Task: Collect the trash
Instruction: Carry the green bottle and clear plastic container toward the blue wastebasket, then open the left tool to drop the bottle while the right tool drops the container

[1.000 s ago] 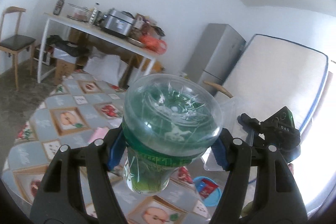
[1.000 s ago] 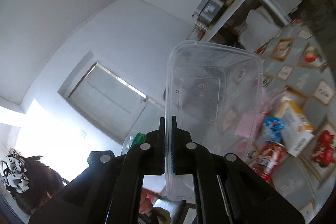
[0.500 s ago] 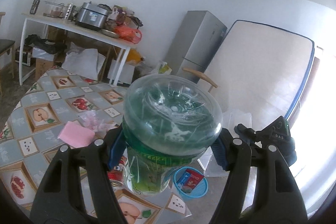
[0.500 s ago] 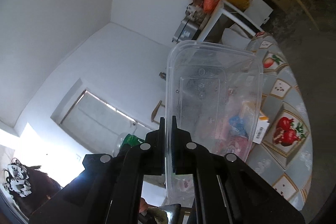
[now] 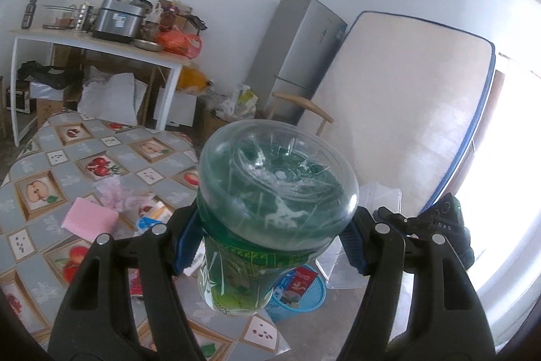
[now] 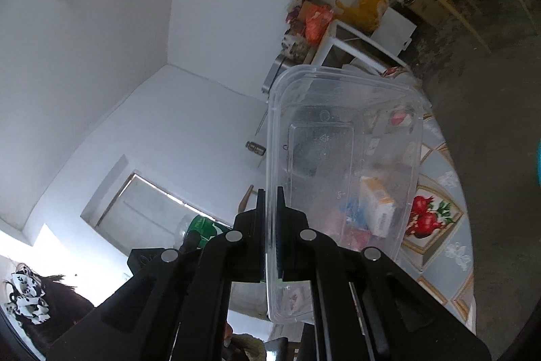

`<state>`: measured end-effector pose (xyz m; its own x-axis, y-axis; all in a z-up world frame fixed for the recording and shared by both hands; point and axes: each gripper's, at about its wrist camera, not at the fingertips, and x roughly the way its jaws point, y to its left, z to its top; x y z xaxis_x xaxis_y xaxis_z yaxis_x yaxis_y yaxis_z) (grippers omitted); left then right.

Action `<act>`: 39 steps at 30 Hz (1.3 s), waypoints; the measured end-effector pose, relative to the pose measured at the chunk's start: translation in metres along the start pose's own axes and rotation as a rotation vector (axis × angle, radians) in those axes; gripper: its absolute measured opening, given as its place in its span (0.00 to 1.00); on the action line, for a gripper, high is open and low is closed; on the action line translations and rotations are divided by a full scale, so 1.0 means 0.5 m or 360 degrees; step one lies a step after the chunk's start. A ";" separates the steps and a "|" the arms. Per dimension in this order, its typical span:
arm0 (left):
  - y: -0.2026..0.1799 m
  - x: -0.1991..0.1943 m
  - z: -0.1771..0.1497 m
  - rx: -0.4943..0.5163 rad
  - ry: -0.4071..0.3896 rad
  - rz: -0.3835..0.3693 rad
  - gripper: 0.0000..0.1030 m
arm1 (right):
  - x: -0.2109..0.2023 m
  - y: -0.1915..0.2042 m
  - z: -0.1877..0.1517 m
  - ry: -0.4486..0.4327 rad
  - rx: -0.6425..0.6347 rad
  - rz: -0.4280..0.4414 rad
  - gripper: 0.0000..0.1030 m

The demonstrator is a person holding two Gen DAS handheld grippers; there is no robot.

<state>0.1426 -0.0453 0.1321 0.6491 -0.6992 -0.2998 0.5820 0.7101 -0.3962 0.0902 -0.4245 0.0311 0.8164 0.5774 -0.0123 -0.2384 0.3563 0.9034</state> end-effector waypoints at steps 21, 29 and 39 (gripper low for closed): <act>-0.191 0.420 -0.125 0.0127 0.0697 -0.0385 0.64 | -0.263 -0.264 0.000 -0.0391 0.0322 -0.0434 0.05; -0.261 0.648 -0.232 0.0176 0.0934 -0.0325 0.64 | -0.259 -0.448 0.059 -0.0380 0.0457 -0.0742 0.05; -0.269 0.867 -0.295 0.0053 0.1059 -0.0184 0.76 | -0.209 -0.718 0.128 -0.0380 0.0619 -0.1252 0.52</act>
<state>0.2736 -0.4562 -0.0727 0.1480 -0.6653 -0.7318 0.6514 0.6223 -0.4340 0.1242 -0.6594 -0.2643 0.7658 0.0895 -0.6369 0.5929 0.2852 0.7530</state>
